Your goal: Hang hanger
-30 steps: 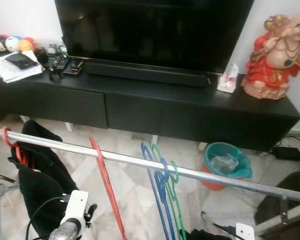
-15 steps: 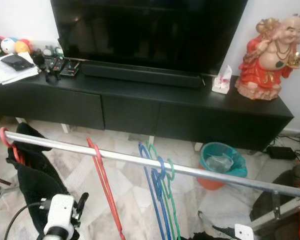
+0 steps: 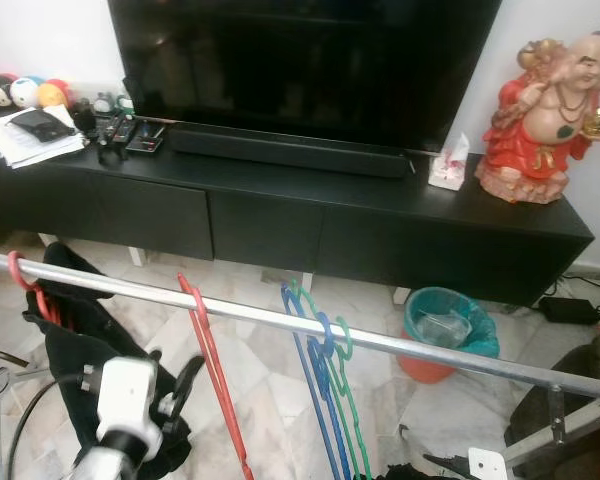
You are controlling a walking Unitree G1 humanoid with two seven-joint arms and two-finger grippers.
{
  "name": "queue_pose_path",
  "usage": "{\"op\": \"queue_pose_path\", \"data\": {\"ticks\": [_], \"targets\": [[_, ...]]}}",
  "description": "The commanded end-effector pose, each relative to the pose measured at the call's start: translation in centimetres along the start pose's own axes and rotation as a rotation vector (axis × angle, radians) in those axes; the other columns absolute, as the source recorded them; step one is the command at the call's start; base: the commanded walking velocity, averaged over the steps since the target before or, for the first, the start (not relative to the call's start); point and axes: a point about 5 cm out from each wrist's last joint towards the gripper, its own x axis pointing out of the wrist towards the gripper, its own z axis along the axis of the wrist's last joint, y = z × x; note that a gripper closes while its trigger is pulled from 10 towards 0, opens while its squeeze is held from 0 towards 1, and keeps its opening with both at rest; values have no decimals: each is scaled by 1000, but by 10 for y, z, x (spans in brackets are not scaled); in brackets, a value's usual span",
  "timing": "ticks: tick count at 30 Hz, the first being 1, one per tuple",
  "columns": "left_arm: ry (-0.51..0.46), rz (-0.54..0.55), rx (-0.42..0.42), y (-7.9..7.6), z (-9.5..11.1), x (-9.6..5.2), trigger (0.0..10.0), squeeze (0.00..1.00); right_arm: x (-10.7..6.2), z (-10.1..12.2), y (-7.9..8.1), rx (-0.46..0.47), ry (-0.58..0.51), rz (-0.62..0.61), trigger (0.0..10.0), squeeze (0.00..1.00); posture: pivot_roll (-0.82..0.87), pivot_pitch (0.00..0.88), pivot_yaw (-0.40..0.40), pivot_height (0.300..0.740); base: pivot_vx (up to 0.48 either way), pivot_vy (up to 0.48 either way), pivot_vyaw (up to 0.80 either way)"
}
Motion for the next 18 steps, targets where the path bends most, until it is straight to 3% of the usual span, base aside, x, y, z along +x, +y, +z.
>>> {"op": "queue_pose_path", "data": {"ticks": [1, 7, 10, 11, 12, 18], "targets": [[30, -27, -43, -7, 0, 2, 10000, 1000, 0, 4, -5, 1, -11, -14, 10000, 0, 115, 0, -99, 740, 0, 0, 0], [5, -18, -187, -16, 14, 25, 10000, 1000, 0, 4, -5, 2, -11, -15, 10000, 0, 103, 0, -97, 740, 0, 0, 0], [54, -41, -162, -25, 16, 33, 10000, 1000, 0, 4, -5, 2, -11, -15, 10000, 0, 101, 0, -96, 740, 0, 0, 0], [86, -32, -134, -26, 15, 37, 10000, 733, 0, 4, -5, 2, -11, -15, 10000, 0, 96, 0, -95, 740, 0, 0, 0], [111, -13, -116, -28, 14, 41, 10000, 0, 0, 4, -5, 4, -11, -15, 10000, 0, 90, 0, -94, 740, 0, 0, 0], [195, 54, -87, -35, 21, 64, 10000, 0, 0, 4, -4, 10, -12, -14, 10000, 0, 72, 0, -90, 740, 0, 0, 0]]}}
